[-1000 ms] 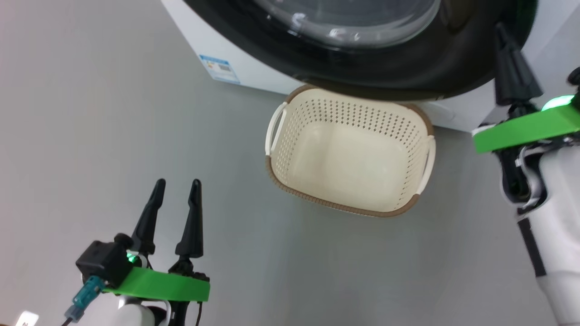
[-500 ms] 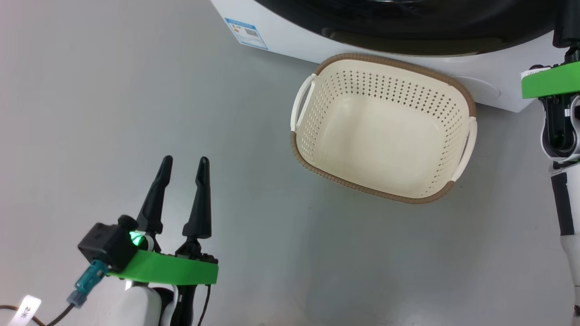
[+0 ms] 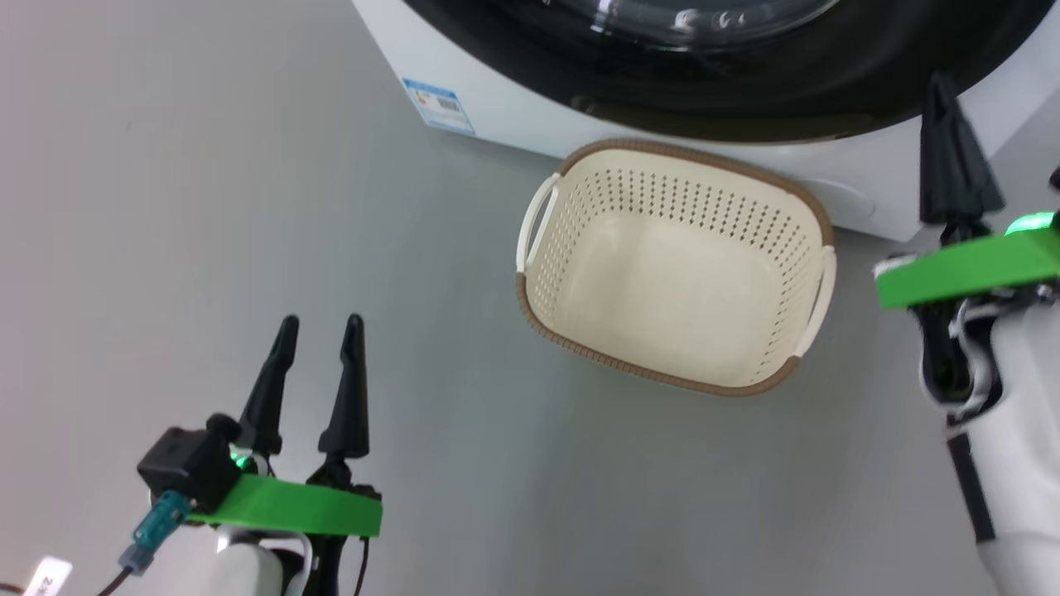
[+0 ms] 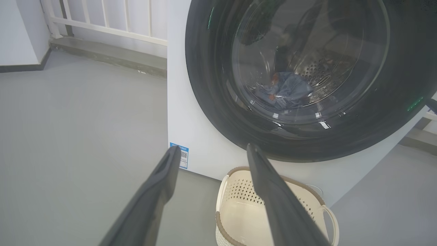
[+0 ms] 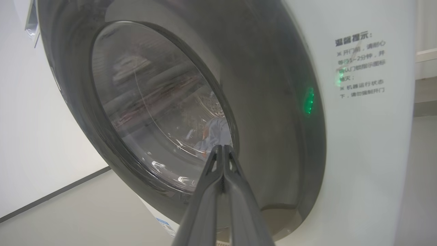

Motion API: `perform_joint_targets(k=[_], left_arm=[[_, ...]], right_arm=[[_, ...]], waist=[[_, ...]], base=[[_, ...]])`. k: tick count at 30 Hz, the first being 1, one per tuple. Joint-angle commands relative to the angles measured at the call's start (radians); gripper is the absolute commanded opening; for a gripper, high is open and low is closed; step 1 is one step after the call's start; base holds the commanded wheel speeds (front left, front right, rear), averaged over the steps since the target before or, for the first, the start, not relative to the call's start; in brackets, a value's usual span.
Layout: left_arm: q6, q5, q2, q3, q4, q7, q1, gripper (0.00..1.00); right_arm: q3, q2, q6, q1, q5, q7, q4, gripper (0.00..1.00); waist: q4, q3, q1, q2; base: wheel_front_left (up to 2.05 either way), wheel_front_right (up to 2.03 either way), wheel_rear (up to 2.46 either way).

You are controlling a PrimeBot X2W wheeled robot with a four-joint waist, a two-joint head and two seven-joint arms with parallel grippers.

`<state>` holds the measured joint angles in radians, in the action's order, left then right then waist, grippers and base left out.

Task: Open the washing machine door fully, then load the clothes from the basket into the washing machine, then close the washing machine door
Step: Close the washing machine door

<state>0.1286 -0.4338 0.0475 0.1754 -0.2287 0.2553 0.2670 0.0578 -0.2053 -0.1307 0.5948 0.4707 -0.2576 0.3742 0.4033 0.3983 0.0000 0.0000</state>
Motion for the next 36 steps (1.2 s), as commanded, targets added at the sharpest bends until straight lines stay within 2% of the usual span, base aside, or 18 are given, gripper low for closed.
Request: perform_joint_targets(k=[1, 2, 4, 15, 36], left_arm=[[0.002, 0.013, 0.036, -0.042, 0.01, 0.006, -0.024, 1.0], [0.002, 0.015, 0.039, -0.046, 0.005, 0.006, -0.029, 1.0], [0.002, 0.016, 0.047, -0.053, -0.004, 0.006, -0.039, 1.0], [0.002, 0.024, 0.103, -0.062, -0.021, 0.006, -0.091, 1.0], [0.002, 0.021, 0.173, -0.05, -0.045, 0.006, -0.147, 1.0]], right_arm=[[0.017, 0.017, 0.0, -0.038, 0.009, -0.004, -0.036, 0.47], [0.018, 0.022, 0.0, -0.062, 0.008, -0.004, -0.042, 0.74], [0.012, 0.034, 0.0, -0.109, 0.01, -0.004, -0.051, 1.0], [-0.015, 0.077, 0.0, -0.301, 0.016, -0.004, -0.072, 1.0], [-0.044, 0.075, 0.0, -0.516, 0.017, -0.004, -0.115, 1.0]], waist=[[-0.03, -0.047, 0.0, 0.0], [-0.037, -0.059, 0.0, 0.0], [-0.051, -0.082, 0.0, 0.0], [-0.141, -0.189, 0.0, 0.0], [-0.29, -0.314, 0.0, 0.0]], base=[[0.0, 0.0, 0.0], [0.0, 0.0, 0.0], [0.0, 0.0, 0.0], [0.0, 0.0, 0.0], [0.0, 0.0, 0.0]])
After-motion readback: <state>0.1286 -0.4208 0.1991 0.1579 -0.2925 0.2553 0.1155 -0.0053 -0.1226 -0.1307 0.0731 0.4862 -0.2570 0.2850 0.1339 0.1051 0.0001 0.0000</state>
